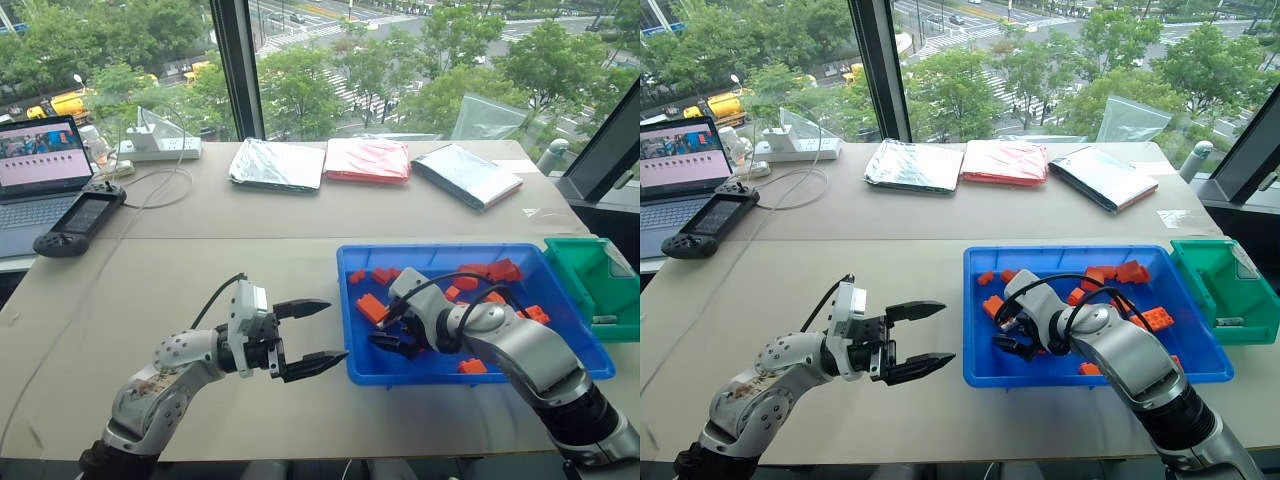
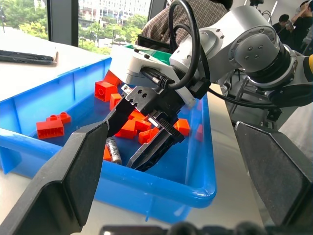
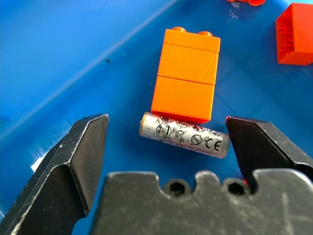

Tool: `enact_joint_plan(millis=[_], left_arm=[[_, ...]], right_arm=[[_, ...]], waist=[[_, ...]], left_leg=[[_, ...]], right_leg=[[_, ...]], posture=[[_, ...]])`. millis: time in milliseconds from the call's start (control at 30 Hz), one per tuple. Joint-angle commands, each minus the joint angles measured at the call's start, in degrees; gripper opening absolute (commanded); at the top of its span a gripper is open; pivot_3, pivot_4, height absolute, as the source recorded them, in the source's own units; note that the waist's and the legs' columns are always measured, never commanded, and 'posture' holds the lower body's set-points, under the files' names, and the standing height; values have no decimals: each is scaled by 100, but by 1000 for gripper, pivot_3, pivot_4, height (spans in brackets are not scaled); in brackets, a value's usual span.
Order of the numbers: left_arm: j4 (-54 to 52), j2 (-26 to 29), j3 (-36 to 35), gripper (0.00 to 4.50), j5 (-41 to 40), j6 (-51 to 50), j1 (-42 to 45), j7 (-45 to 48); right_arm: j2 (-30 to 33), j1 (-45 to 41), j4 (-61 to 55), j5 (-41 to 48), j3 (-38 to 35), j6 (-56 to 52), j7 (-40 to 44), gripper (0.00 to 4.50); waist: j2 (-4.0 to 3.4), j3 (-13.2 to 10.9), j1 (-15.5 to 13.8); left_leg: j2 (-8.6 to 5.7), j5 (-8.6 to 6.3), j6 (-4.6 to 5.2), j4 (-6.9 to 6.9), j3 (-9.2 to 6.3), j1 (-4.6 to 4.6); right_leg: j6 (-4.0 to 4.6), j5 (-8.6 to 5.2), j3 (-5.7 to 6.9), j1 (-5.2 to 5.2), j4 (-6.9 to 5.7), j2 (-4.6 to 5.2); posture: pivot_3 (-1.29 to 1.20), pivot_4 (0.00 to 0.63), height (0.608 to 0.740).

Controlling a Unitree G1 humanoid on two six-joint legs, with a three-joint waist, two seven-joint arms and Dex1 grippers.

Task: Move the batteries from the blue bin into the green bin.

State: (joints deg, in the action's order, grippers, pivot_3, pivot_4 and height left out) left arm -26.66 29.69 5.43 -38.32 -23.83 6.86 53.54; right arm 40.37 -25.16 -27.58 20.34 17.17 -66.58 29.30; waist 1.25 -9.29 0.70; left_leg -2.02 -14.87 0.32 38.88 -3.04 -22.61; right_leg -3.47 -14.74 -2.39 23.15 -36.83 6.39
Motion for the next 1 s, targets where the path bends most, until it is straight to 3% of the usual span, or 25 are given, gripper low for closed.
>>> enact_joint_plan(millis=[33, 167, 400, 700, 867, 1000], left_arm=[[-228, -37, 0, 4500, -31, 46, 96, -12], [-231, -53, 6, 4500, -37, 25, 133, -48], [-246, -67, 18, 4500, -52, -5, 155, -90], [-245, -85, 34, 4500, -76, -38, 200, -126], [-206, -96, 40, 4500, -88, -43, 240, -97], [-178, -108, 52, 4500, -80, -50, 287, -89]], right_arm=[[133, 84, 59, -212, 136, -44, -42, 3752], [149, 90, 73, -274, 143, -1, -1, 2445], [299, 189, -161, -158, -198, -56, 121, 2440], [691, 431, -298, 860, -3307, 207, 756, 2440], [716, -54, 708, 113, -3867, 779, -200, 2440], [360, -733, 2033, -969, -4598, 1324, -2263, 2440]], waist=[[0, 0, 0], [1, 0, -3], [1, 0, -13], [1, -1, -32], [1, -1, 2], [-2, 0, -8]], left_leg=[[0, 0, 0, 0, 0, 0], [0, 0, 0, 1, 0, 2], [-1, 0, 0, 0, 0, 3], [1, 0, 1, 0, 2, -3], [2, 0, 1, -1, 7, -1], [-4, 1, -1, 0, 13, -6]], right_leg=[[0, 0, 0, 0, 0, 0], [0, 0, 1, -3, 1, 0], [0, 0, 0, -4, 1, 1], [0, 0, 0, -1, 3, -1], [0, 0, -4, -1, 2, -2], [0, 0, -9, 6, -1, 4]], posture=[[0, 150, 740], [0, 150, 740], [0, 150, 740], [0, 150, 740], [0, 150, 740], [0, 150, 740]])
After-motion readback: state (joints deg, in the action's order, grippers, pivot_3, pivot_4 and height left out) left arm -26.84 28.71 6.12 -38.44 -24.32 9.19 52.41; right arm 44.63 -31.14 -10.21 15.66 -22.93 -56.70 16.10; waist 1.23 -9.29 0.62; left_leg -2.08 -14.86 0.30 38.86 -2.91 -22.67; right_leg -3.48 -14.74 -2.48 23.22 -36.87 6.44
